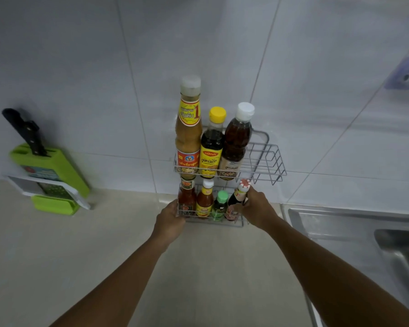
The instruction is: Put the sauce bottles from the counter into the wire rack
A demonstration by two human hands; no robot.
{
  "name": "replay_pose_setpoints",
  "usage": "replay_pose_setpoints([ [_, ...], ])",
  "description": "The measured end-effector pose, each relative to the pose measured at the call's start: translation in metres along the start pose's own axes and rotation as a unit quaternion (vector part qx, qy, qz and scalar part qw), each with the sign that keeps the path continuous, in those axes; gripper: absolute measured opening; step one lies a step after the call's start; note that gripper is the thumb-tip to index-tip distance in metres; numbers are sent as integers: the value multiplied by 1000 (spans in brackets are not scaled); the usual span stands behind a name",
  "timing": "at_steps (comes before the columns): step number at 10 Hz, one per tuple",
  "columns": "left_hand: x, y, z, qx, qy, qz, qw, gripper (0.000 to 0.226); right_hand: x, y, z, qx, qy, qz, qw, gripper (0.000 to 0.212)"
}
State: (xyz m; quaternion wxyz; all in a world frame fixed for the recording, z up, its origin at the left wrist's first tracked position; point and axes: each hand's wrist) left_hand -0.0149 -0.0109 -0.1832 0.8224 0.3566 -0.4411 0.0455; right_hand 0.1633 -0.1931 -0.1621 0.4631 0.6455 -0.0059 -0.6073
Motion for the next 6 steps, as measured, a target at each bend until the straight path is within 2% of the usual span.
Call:
replay_pose_setpoints([
  [3,-1,-2,1,4,-8,4,1000,53,8,-5,-2,-23,-10,-8,1000,42],
  [5,-3,-4,21,-38,8,-8,999,76,5,-1,20,-58,-11,-2,998,63],
  [6,-7,2,39,-58,16,-53,997,79,-1,2,40,-61,-3,-7,998,69],
])
Point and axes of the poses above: each hand's wrist, its own z-axis away from the middle knuckle, its own y-axis out of the back of the hand, x = y × z, and after that the axes turned 11 degrees about -z, right-handed
